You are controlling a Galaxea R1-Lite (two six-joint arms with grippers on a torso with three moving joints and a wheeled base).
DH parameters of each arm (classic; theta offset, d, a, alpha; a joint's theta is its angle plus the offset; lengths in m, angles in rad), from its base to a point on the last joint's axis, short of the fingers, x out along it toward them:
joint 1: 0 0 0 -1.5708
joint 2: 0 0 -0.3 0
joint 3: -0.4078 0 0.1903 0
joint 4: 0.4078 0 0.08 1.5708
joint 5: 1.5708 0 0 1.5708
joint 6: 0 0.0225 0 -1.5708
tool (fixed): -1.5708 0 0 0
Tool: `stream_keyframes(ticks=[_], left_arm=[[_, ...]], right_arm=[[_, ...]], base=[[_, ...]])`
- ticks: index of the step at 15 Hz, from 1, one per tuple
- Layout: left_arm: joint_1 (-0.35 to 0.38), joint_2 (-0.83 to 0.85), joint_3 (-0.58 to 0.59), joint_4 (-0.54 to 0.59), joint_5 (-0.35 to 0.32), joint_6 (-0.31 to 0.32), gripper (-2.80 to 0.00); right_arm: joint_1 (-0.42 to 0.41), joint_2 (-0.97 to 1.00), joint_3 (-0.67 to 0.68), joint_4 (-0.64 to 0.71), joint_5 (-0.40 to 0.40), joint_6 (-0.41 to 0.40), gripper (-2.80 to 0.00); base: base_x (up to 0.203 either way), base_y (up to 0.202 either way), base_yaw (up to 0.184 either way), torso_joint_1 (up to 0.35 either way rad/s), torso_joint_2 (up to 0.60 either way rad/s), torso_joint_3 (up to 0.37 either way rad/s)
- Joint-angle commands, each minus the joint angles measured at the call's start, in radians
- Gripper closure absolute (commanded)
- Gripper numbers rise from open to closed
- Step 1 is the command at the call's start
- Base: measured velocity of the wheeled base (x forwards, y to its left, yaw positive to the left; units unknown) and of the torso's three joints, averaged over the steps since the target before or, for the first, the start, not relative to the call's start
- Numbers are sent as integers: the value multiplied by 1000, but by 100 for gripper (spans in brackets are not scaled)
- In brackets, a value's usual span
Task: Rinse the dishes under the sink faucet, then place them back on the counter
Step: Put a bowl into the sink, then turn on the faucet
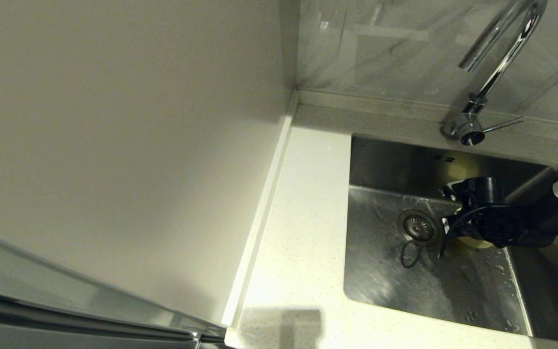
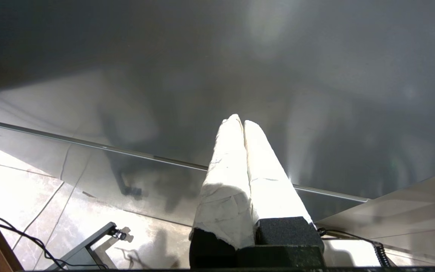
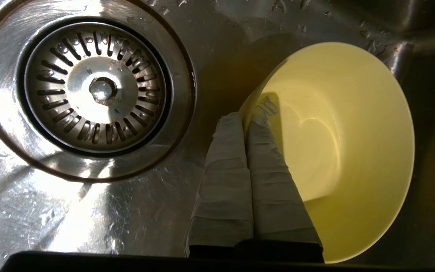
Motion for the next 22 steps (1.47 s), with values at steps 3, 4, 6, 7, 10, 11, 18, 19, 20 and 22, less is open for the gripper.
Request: stream_keyframes(ticks=[3,4,6,7,10,11,18,19,20,22], left_arm=[[0,-3,0,-1,0,-1,0],[0,-3,0,-1,0,-1,0],[0,-3,0,-1,0,-1,0],[-1,-3,0,-1,0,-1,0],[0,-3,0,-1,0,-1,0],[0,-3,0,-1,0,-1,0],[0,-3,0,-1,0,-1,0],[0,-3,0,-1,0,-1,0],[0,-3,0,-1,0,-1,0],[0,-3,0,-1,0,-1,0]], right_arm=[[0,21,-3,-3,-9,14,-280],[0,15,0,-3,-12,25,-280],[-1,-13,5,-3,-12,33,-280],[-1,-40,14,-3,-12,35,-280],[-3,-205,84,-1,-15,35,-280],[-9,-278,113,0,-14,35,-280],[-45,-861,94,351,52,34,-280],[-46,-876,12,431,59,40,-280],[-46,-875,-63,497,63,52,-280],[-46,-844,-211,622,66,73,0]], base=[[0,0,0,0,0,0],[0,0,0,0,0,0],[0,0,0,0,0,0],[0,0,0,0,0,0],[0,0,0,0,0,0],[0,0,0,0,0,0],[0,0,0,0,0,0],[0,0,0,0,0,0],[0,0,0,0,0,0],[0,0,0,0,0,0]])
